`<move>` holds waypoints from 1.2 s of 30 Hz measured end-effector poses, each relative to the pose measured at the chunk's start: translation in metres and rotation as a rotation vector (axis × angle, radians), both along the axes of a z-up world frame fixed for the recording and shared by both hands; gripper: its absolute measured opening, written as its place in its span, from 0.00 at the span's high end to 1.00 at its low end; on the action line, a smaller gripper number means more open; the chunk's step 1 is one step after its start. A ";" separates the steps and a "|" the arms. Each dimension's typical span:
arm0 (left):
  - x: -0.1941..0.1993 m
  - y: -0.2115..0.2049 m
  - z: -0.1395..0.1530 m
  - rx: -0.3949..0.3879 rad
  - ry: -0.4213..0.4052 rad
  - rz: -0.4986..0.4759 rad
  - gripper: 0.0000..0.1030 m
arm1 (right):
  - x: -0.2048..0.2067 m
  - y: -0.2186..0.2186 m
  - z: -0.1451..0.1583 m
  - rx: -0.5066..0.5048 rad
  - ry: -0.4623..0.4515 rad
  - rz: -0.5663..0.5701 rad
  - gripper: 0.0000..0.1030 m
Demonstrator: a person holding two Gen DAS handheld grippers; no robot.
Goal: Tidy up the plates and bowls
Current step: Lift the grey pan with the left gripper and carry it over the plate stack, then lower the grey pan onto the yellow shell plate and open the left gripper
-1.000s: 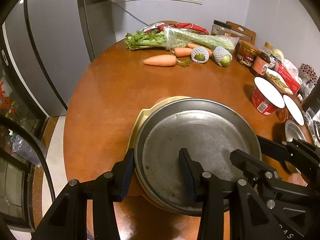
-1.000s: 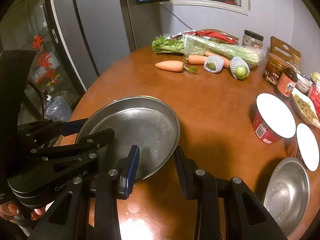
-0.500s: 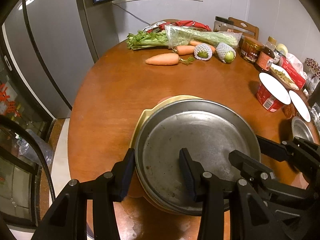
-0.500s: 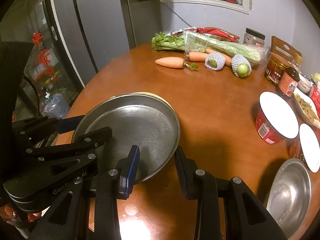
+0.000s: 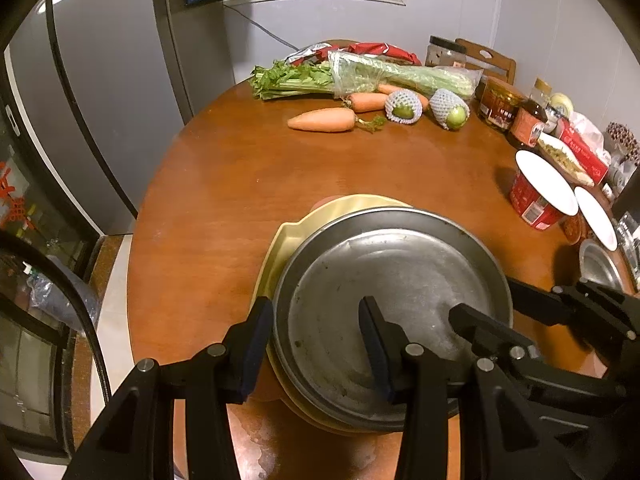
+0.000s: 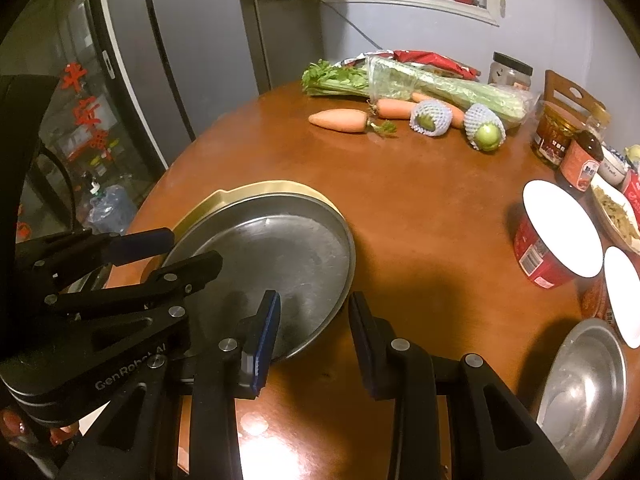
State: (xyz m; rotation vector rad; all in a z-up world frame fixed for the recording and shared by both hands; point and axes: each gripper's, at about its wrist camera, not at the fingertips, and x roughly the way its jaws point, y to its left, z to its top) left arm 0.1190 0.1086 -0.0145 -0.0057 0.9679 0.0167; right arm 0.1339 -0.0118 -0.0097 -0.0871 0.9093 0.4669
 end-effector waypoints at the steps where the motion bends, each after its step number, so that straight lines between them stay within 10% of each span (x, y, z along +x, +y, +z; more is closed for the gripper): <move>1: -0.001 0.002 0.002 -0.009 -0.011 0.005 0.56 | 0.000 0.001 0.000 -0.001 0.001 0.001 0.63; 20: -0.015 0.034 0.006 -0.021 -0.027 0.073 0.53 | 0.010 0.003 -0.003 0.004 0.010 -0.001 0.63; 36: -0.041 0.050 -0.004 -0.246 -0.016 0.044 0.50 | -0.001 -0.025 0.008 0.060 0.025 -0.035 0.52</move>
